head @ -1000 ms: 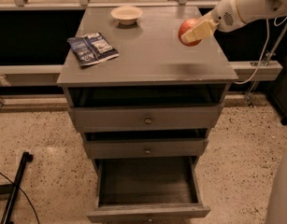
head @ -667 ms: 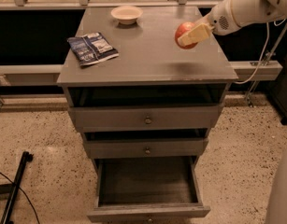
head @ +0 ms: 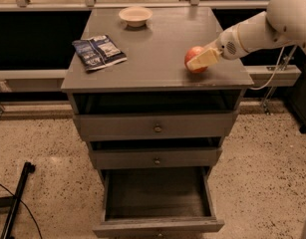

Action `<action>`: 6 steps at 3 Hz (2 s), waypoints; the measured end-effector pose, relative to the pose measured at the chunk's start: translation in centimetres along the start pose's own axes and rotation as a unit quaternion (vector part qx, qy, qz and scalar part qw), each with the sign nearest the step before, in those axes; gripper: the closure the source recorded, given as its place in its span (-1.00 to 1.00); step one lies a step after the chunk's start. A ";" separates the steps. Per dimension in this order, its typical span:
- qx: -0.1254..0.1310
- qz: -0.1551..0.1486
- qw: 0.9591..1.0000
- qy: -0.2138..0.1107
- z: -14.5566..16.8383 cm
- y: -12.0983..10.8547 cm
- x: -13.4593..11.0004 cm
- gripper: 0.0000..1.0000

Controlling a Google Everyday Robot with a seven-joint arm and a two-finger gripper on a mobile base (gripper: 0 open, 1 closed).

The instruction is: Pick apple from bottom drawer and place on counter

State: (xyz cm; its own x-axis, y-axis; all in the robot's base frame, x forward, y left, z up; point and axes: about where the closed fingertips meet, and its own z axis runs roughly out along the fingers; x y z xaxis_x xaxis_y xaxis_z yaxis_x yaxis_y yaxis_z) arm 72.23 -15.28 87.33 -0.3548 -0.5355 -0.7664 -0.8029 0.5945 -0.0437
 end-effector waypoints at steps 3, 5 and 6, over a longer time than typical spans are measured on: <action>-0.006 0.001 1.000 0.003 0.6 0.3 0.6 -1.00; -0.014 -0.042 0.999 -0.024 -1.4 0.4 -0.1 -1.00; -0.002 -0.106 0.990 -0.096 -7.3 0.2 -1.3 -1.00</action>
Offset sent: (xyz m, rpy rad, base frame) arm -0.0016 0.0020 -0.0080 -0.0006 0.0119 0.0020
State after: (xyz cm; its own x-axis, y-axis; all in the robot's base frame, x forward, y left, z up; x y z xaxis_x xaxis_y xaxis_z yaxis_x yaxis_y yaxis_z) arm 69.02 -18.81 93.02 -0.0811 -0.5234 -0.8482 -0.8520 0.4781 -0.2135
